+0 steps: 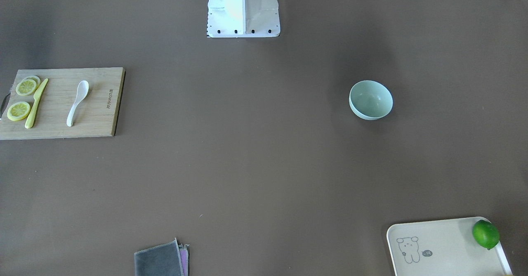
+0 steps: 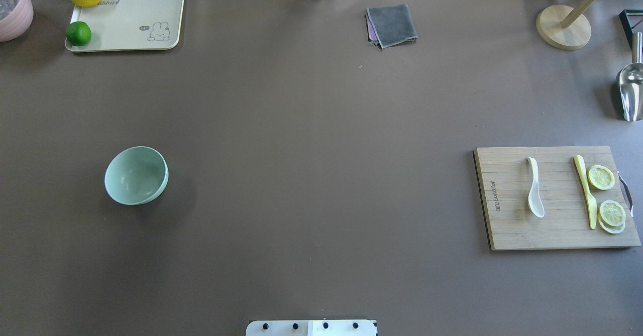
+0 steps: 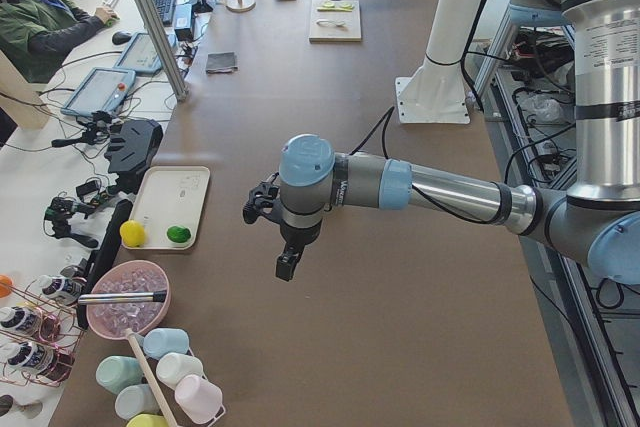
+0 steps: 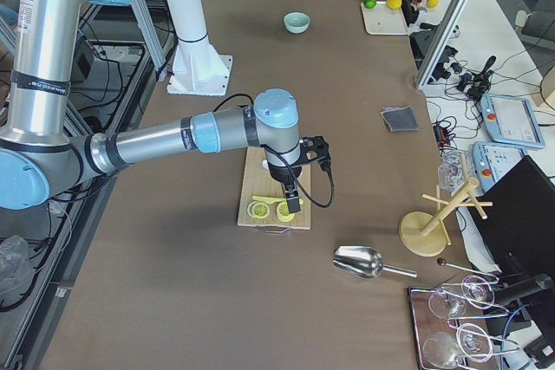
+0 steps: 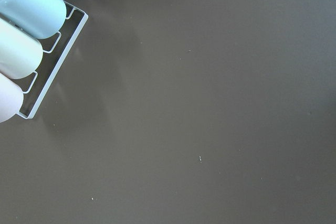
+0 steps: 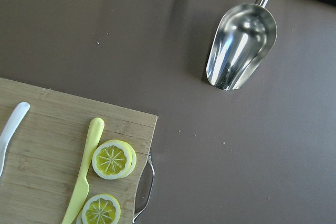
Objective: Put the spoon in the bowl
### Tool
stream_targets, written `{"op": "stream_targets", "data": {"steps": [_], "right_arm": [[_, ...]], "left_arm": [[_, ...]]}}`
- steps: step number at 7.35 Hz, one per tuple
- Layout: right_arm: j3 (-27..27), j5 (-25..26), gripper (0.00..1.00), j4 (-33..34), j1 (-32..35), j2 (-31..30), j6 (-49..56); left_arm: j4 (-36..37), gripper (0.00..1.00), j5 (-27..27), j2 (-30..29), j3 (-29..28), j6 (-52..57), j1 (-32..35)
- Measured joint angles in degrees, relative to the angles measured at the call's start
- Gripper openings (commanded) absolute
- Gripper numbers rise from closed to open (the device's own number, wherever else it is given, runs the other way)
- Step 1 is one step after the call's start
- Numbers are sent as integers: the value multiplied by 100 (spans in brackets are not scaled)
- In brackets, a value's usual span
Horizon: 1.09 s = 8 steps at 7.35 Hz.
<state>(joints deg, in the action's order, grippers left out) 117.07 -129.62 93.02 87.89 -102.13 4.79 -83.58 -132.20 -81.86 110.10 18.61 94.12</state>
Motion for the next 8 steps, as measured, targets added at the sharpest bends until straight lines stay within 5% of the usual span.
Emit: {"op": "stream_targets", "data": {"steps": [2,5,8], "right_arm": [[8,-13,100,-69,0,24,31],[-57,-141,100,-508,-11,54,-124],[-81,-156,100,-814,-619,268,-1503]], "left_arm": [[-359,98,11,-53,-19,-11,-4],[-1900,98,42,-422,-705,-274,-3],[-2508,98,-225,-607,-911,-1356,-202]]}}
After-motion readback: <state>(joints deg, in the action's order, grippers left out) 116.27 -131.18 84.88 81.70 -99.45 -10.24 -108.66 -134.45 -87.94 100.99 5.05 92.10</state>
